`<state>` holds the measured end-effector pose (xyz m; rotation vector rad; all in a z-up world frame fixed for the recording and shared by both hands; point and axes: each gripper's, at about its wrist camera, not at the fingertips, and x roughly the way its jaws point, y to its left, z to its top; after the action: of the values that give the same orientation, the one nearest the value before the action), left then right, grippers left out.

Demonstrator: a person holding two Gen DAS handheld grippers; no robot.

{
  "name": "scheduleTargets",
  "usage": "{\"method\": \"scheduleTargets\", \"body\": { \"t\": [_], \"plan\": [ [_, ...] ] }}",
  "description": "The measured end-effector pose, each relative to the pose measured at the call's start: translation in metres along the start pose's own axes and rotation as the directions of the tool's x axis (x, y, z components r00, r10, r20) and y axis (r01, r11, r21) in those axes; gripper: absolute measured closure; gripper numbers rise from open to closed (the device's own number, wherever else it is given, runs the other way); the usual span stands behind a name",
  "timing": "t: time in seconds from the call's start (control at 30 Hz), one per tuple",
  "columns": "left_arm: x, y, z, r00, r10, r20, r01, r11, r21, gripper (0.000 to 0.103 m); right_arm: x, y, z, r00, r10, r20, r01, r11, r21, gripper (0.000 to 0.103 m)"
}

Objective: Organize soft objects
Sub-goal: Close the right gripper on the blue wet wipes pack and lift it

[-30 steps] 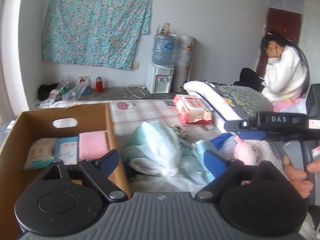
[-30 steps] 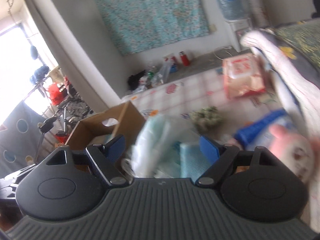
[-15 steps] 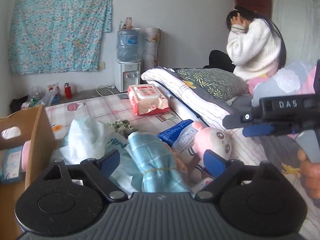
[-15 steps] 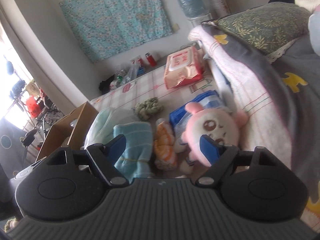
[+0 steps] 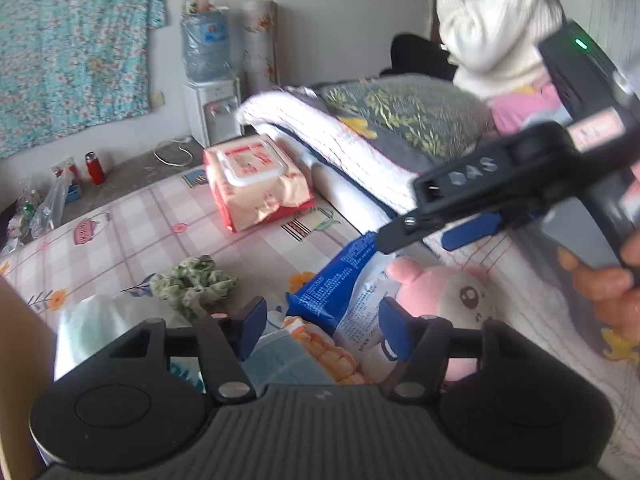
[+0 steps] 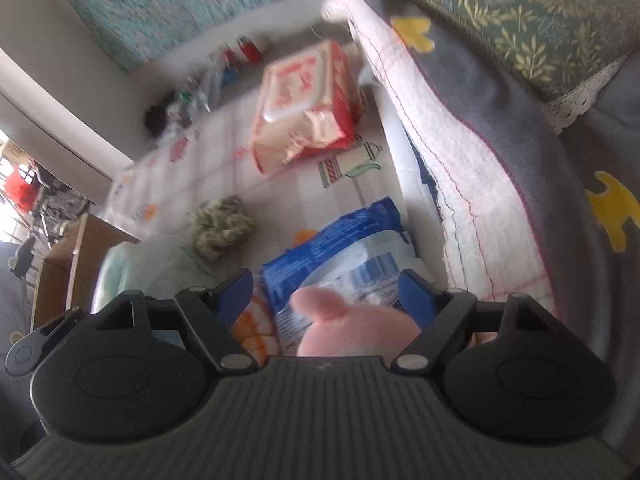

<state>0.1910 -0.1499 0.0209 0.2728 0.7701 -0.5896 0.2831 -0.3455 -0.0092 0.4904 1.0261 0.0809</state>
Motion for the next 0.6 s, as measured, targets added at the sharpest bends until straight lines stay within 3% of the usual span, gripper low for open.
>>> {"method": "scheduleTargets", "body": {
  "t": [0.13,0.3,0.5,0.6],
  "plan": [
    [0.032,-0.001,0.003,0.995,-0.041,-0.087,0.037,0.998,-0.044,0.062,0.037,-0.013,0.017,0.995,-0.008,-0.101,0.013,0.999,0.049,0.023],
    [0.058,0.002,-0.003,0.988,-0.063,-0.144,0.052,0.996,-0.078,0.070,0.062,-0.019,0.022,0.987,-0.031,-0.161,0.040,0.998,0.049,0.022],
    [0.065,0.002,-0.007,0.988,-0.056,-0.146,0.047,0.997,-0.060,0.070,0.080,-0.022,0.026,0.980,-0.044,-0.196,0.051,0.998,0.030,0.014],
    [0.067,0.000,-0.006,0.988,-0.051,-0.143,0.043,0.997,-0.056,0.070,0.090,-0.022,0.029,0.976,-0.015,-0.218,0.024,0.999,0.041,0.001]
  ]
}}
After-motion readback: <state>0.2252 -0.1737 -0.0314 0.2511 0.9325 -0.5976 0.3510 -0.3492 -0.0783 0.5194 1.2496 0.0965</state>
